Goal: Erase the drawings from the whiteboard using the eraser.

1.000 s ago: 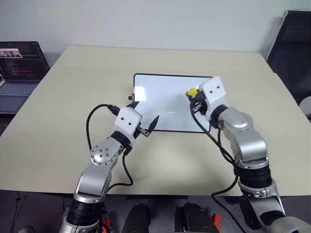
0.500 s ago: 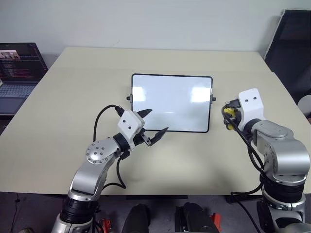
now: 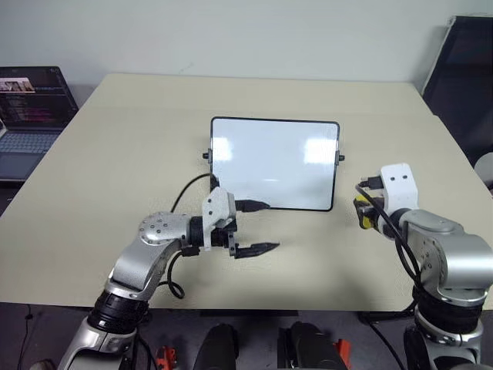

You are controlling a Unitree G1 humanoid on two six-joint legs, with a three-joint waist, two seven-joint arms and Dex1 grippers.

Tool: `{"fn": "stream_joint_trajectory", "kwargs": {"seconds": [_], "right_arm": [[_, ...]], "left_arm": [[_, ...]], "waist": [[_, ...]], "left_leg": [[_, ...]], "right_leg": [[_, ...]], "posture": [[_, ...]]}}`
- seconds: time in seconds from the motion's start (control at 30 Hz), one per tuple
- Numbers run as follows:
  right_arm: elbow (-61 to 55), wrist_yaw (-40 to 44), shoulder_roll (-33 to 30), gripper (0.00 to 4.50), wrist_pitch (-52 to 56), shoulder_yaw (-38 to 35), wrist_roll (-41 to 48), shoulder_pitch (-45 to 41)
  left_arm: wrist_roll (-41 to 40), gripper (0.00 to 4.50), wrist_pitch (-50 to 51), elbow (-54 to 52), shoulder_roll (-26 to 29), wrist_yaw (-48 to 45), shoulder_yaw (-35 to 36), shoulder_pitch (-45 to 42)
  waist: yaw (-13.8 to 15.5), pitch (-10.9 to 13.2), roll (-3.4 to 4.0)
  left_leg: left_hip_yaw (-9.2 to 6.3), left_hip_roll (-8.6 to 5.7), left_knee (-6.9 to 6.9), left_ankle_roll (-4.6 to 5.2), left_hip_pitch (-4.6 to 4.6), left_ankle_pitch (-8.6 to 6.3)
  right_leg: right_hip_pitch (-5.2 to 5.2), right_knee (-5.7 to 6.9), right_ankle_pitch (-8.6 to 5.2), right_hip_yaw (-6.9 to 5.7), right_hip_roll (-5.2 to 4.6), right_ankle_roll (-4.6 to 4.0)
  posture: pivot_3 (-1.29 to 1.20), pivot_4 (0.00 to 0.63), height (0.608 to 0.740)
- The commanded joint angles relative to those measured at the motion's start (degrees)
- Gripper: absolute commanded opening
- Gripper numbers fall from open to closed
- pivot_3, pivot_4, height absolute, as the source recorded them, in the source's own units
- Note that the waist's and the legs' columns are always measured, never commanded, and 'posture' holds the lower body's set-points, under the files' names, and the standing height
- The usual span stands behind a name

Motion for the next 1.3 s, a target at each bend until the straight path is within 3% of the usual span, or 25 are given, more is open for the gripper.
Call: {"fn": "stream_joint_trajectory", "kwargs": {"seconds": [0.03,0.37,0.8,0.83,0.93,1.1,1.3], "right_arm": [[-1.01,-0.56,-1.47,1.10,0.43,-1.55,1.51,0.69],[0.72,-1.80,-3.74,1.10,0.43,-0.53,4.47,2.91],[2.05,-3.24,-3.99,1.10,0.43,-0.80,7.31,2.95],[2.20,-3.29,-4.04,1.75,0.43,-0.78,7.43,2.96],[2.23,-3.53,-4.25,2.53,0.43,-0.56,7.78,3.17],[2.45,-4.13,-3.67,4.31,0.43,-1.16,8.40,2.43],[2.65,-5.92,-2.20,4.47,0.43,-2.97,8.71,-0.18]], "left_arm": [[0.91,4.50,-4.61,2.08,0.32,-3.23,-0.68,-1.43],[5.28,4.50,-15.29,8.19,-0.45,-5.54,-1.00,-2.05],[4.87,4.50,-14.78,6.01,-1.04,-4.39,-1.20,-1.59],[4.99,4.50,-14.93,6.16,-1.09,-4.37,-1.21,-1.65],[4.97,4.50,-14.94,6.50,-0.86,-4.74,-1.00,-1.89],[4.76,4.50,-14.29,6.08,-0.79,-4.93,-0.92,-2.46],[4.41,4.50,-13.22,4.16,-1.27,-4.63,-1.32,-2.19]], "waist": [[-0.13,0.00,0.00],[-0.10,0.00,0.00],[-0.03,0.00,0.00],[-0.02,0.00,0.00],[-0.03,0.00,0.00],[-0.03,0.00,0.00],[-0.04,-0.01,0.00]], "left_leg": [[0.02,0.01,0.00,0.00,0.02,0.00],[0.00,0.01,0.01,0.01,0.03,0.00],[-0.01,0.01,0.03,0.01,0.02,0.00],[-0.01,0.01,0.03,0.01,0.03,0.00],[-0.01,0.01,0.04,0.01,0.03,0.00],[-0.01,0.01,0.04,0.01,0.03,0.00],[-0.01,0.01,0.05,0.01,0.03,0.00]], "right_leg": [[0.00,0.02,0.00,0.02,0.00,0.00],[0.02,0.03,-0.01,0.02,0.03,0.00],[0.02,0.06,0.00,0.01,0.04,0.00],[0.02,0.06,0.00,0.01,0.04,0.00],[0.02,0.08,0.00,0.01,0.04,0.00],[0.02,0.09,0.00,0.01,0.04,0.00],[0.02,0.10,0.00,0.02,0.05,0.00]], "posture": [[0.00,0.150,0.740],[0.00,0.150,0.740],[0.00,0.150,0.740],[0.00,0.150,0.740],[0.00,0.150,0.740],[0.00,0.150,0.740],[0.00,0.150,0.740]]}}
